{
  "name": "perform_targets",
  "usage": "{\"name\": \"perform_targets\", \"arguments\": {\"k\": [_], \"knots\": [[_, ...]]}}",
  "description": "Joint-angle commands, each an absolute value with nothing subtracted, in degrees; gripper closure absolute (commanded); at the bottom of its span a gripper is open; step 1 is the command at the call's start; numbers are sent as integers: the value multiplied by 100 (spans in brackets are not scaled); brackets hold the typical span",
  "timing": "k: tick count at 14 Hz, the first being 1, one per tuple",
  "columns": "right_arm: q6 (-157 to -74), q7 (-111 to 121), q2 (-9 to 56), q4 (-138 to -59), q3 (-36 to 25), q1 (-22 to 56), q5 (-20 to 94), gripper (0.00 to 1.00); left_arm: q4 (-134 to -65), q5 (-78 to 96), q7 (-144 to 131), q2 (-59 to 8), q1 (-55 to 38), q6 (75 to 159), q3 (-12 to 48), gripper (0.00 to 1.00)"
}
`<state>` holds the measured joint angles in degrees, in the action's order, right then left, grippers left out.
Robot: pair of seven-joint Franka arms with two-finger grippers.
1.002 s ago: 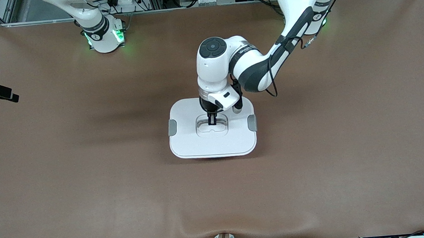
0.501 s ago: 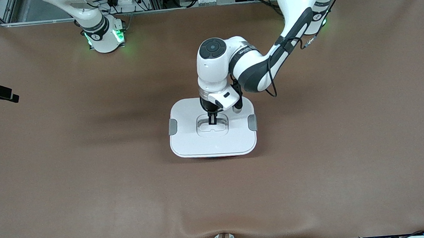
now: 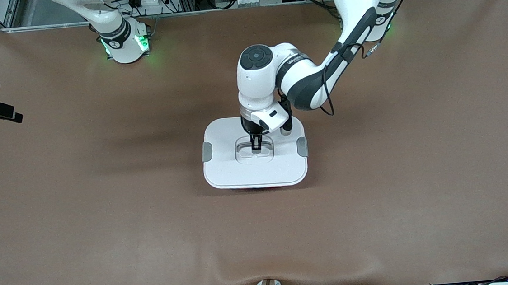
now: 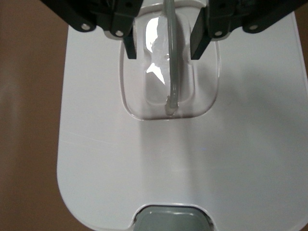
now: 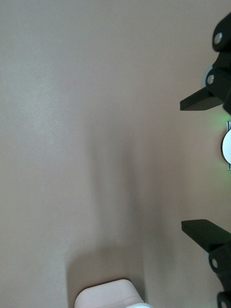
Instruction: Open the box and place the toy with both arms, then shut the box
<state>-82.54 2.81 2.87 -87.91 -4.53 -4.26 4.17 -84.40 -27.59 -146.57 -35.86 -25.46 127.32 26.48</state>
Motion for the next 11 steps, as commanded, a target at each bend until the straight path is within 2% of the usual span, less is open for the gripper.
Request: {"name": "perform_targets", "arguments": {"k": [1,6,11], "knots": [[-8200,308,352,-8648,-369,-536,316,0,-8543,-2786,-14485,-3200,-2461,12498,2672,0],[-8209,308,360,-8648,-369,-536,316,0,-8543,-2445,-13407,-2743,-2093,12244,2707,0],[-8200,308,360,-8648,-369,-536,316,0,-8534,-1531,-10991,-2180,-1224,11770,2725,0]]}}
